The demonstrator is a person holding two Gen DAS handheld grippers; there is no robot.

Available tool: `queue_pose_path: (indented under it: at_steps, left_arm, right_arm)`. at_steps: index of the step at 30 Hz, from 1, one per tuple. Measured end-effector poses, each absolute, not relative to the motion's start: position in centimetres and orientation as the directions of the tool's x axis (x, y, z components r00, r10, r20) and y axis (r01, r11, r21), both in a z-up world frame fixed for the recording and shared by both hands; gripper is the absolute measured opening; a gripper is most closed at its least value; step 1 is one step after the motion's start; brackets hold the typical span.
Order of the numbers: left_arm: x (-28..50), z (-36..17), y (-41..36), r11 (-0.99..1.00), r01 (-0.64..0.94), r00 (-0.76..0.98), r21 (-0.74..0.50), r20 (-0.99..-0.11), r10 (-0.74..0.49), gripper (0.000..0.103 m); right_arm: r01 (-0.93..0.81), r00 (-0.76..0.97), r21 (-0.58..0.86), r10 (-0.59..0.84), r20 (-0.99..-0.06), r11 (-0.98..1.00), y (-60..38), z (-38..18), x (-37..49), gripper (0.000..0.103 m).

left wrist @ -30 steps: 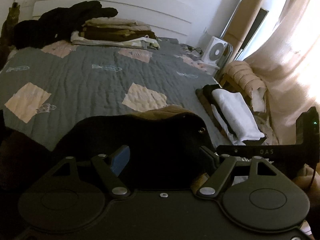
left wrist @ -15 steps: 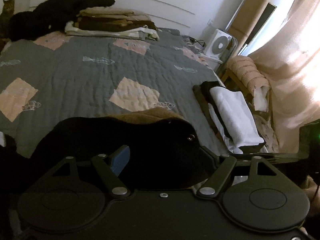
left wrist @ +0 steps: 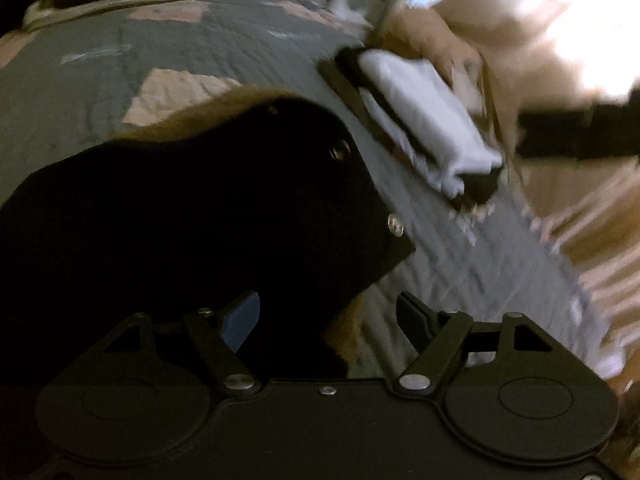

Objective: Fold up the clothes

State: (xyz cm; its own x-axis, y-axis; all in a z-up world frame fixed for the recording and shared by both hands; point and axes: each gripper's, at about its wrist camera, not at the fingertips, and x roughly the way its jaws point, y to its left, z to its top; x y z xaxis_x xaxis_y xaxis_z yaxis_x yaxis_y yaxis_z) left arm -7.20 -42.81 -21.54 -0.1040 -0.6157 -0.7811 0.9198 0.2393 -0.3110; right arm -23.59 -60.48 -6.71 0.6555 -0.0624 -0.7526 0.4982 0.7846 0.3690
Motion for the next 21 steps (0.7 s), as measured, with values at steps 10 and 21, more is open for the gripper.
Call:
queue_pose_path:
  at_steps: [10,21]
  left_arm:
    - [-11.7,-25.6,-45.6,0.061,0.992,-0.054,-0.107,-0.822,-0.566,0.068]
    - [-11.4,-27.3,-47.2,0.131,0.982,-0.039,-0.137,-0.823,-0.567,0.006]
  right_arm:
    - [0.512,0.636,0.357,-0.065,-0.769,0.782,-60.8,-6.8,-23.5,0.081]
    - [0.539,0.633,0.372,-0.072,-0.771,0.756,-61.9,-7.2,-24.7,0.081]
